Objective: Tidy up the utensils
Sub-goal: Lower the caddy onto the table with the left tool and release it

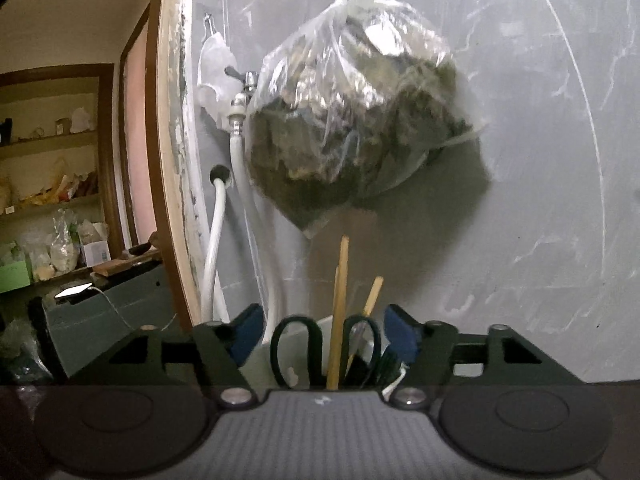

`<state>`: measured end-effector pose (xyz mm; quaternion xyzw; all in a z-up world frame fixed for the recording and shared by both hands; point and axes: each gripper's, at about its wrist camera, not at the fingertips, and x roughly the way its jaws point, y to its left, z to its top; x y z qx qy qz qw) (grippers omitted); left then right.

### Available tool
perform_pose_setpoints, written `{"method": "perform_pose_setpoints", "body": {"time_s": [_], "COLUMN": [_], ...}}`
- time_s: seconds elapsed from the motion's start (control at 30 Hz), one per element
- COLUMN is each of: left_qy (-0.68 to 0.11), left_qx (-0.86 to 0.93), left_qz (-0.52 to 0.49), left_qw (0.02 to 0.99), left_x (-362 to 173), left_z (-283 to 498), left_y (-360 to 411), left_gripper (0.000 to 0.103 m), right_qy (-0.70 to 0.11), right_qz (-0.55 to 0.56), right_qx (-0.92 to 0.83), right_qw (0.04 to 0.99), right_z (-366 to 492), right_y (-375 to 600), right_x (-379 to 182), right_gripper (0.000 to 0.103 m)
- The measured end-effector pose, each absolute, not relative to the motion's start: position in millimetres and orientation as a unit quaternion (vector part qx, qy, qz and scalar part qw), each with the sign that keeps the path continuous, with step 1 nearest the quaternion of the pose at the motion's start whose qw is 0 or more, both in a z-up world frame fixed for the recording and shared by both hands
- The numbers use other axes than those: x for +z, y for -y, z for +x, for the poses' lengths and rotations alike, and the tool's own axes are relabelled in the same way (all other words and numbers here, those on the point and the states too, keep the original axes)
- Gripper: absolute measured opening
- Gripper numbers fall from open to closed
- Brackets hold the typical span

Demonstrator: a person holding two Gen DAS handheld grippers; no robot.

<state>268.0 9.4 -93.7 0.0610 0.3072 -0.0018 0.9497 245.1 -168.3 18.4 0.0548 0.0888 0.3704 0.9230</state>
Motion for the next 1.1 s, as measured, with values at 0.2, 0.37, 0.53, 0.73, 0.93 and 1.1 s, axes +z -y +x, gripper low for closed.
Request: {"method": "perform_pose_setpoints", "body": {"time_s": [0.2, 0.37, 0.53, 0.73, 0.93, 1.1], "left_qy": [-0.296, -0.281, -0.277, -0.268, -0.258, -0.247], "left_qx": [0.013, 0.042, 0.076, 0.102, 0.098, 0.097], "left_qz": [0.051, 0.043, 0.026, -0.011, -0.052, -0.076], "left_qw": [0.954, 0.958, 0.957, 0.958, 0.96, 0.961], "left_x": [-95.5, -95.1, -93.5, -76.8, -44.4, -18.9], "left_z": [260.9, 249.6, 229.7, 191.0, 152.4, 122.9], "left_y": [-6.1, -3.2, 1.8, 0.8, -15.3, -30.9], "left_gripper": [0.079, 0.087, 0.095, 0.102, 0.102, 0.102], "right_qy": [-0.07, -0.079, -0.101, -0.141, -0.182, -0.198], "right_qz": [0.061, 0.053, 0.055, 0.079, 0.103, 0.119], "right_qx": [0.334, 0.286, 0.258, 0.191, 0.121, 0.071], "right_qw": [0.938, 0.953, 0.959, 0.968, 0.97, 0.97], "right_z": [237.0, 231.0, 221.5, 202.5, 174.3, 140.5], "right_y": [200.9, 236.4, 261.7, 275.9, 274.3, 254.0], "right_x": [43.5, 48.3, 37.3, 21.7, 8.5, 7.9], "right_gripper": [0.097, 0.102, 0.103, 0.103, 0.103, 0.103]}}
